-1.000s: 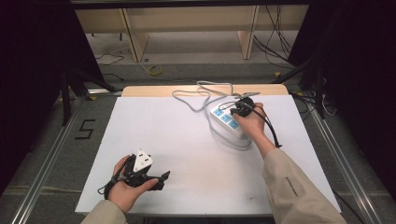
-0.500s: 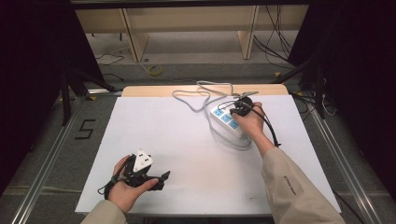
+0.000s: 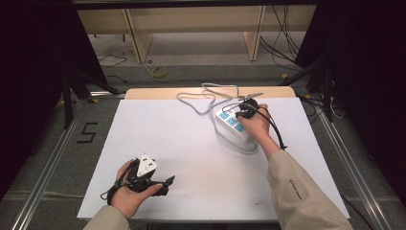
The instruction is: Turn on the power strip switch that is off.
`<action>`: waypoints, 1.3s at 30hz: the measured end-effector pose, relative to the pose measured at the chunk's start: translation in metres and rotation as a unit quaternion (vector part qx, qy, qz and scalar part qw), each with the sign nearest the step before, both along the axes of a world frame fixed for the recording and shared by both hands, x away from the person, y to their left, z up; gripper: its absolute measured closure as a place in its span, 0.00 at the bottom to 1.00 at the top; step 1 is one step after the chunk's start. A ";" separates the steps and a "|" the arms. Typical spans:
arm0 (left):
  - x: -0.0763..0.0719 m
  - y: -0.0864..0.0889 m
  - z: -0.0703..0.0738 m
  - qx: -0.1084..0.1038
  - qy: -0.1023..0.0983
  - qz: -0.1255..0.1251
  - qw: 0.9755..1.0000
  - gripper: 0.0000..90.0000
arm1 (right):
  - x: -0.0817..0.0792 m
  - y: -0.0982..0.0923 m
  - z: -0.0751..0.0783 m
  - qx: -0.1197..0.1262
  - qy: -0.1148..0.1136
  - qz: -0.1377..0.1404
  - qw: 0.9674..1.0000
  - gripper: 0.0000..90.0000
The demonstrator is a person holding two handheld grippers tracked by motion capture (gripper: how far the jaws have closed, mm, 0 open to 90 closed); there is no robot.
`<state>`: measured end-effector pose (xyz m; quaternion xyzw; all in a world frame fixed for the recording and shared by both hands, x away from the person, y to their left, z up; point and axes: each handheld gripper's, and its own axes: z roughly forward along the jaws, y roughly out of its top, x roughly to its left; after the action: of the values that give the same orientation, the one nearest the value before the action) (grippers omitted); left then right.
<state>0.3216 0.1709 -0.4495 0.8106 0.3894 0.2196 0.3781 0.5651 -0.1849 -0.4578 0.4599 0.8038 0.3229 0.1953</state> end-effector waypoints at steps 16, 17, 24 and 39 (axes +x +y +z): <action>0.000 -0.001 -0.001 0.001 0.002 0.001 1.000 0.12 | 0.001 0.002 0.001 -0.007 0.009 -0.007 1.000 1.00; 0.000 -0.001 -0.001 0.002 0.002 0.001 1.000 0.12 | 0.001 0.002 0.001 -0.006 0.009 -0.008 1.000 1.00; 0.000 -0.001 -0.001 0.002 0.003 0.000 1.000 0.12 | 0.002 0.003 0.002 -0.011 0.013 -0.008 1.000 1.00; 0.000 -0.001 -0.001 0.005 0.003 -0.001 1.000 0.12 | 0.004 0.006 0.004 -0.021 0.022 -0.008 0.999 1.00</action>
<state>0.3215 0.1700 -0.4504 0.8138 0.3886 0.2183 0.3729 0.5689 -0.1793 -0.4538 0.4696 0.8106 0.2940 0.1896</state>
